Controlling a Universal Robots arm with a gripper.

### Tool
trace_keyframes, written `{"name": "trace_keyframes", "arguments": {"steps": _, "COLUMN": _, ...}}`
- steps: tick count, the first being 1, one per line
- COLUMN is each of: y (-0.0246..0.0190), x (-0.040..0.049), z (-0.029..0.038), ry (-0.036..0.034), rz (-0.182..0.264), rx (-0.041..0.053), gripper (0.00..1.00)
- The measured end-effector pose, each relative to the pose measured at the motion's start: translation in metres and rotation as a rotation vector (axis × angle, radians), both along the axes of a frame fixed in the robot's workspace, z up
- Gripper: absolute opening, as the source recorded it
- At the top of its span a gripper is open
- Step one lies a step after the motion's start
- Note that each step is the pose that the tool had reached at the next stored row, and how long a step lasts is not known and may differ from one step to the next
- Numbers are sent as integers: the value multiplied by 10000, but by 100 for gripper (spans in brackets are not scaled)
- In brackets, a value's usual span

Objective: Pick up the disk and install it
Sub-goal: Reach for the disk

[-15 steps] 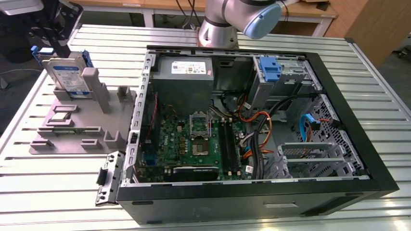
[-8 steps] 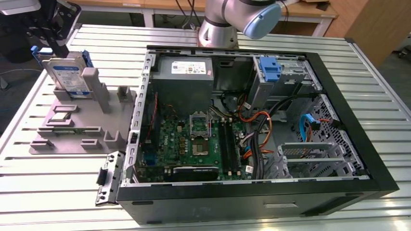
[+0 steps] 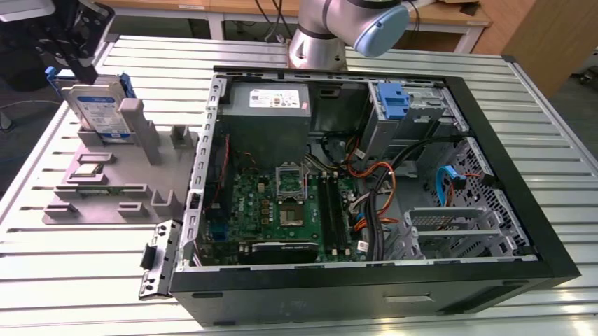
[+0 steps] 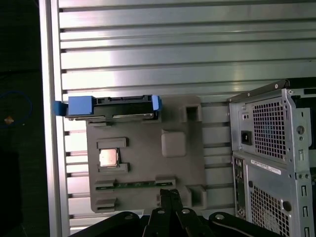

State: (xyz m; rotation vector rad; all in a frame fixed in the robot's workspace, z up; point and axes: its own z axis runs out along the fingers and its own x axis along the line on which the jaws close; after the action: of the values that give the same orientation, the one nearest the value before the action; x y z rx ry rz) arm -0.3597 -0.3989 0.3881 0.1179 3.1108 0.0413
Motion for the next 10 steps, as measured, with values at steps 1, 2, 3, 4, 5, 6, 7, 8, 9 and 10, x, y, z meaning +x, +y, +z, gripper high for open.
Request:
{"name": "trace_keyframes", "arguments": {"steps": 1, "y": 0, "x": -5, "z": 0, "ry": -1, "rz": 0, "rx": 0, "gripper": 10}}
{"name": "trace_keyframes", "arguments": {"steps": 2, "y": 0, "x": -9, "z": 0, "ry": 0, "rz": 0, "rx": 0, "gripper": 10}}
{"name": "trace_keyframes", "arguments": {"steps": 3, "y": 0, "x": -13, "z": -1, "ry": -1, "rz": 0, "rx": 0, "gripper": 10}}
{"name": "trace_keyframes", "arguments": {"steps": 4, "y": 0, "x": -18, "z": 0, "ry": 0, "rz": 0, "rx": 0, "gripper": 10}}
{"name": "trace_keyframes", "arguments": {"steps": 5, "y": 0, "x": -22, "z": -1, "ry": -1, "rz": 0, "rx": 1, "gripper": 10}}
{"name": "trace_keyframes", "arguments": {"steps": 6, "y": 0, "x": -26, "z": -1, "ry": -1, "rz": 1, "rx": 1, "gripper": 10}}
{"name": "trace_keyframes", "arguments": {"steps": 7, "y": 0, "x": -31, "z": -1, "ry": -1, "rz": -1, "rx": 0, "gripper": 10}}
{"name": "trace_keyframes", "arguments": {"steps": 8, "y": 0, "x": -35, "z": -1, "ry": -1, "rz": 0, "rx": 0, "gripper": 10}}
{"name": "trace_keyframes", "arguments": {"steps": 9, "y": 0, "x": -39, "z": -1, "ry": -1, "rz": 0, "rx": 1, "gripper": 10}}
{"name": "trace_keyframes", "arguments": {"steps": 10, "y": 0, "x": -44, "z": -1, "ry": -1, "rz": 0, "rx": 1, "gripper": 10}}
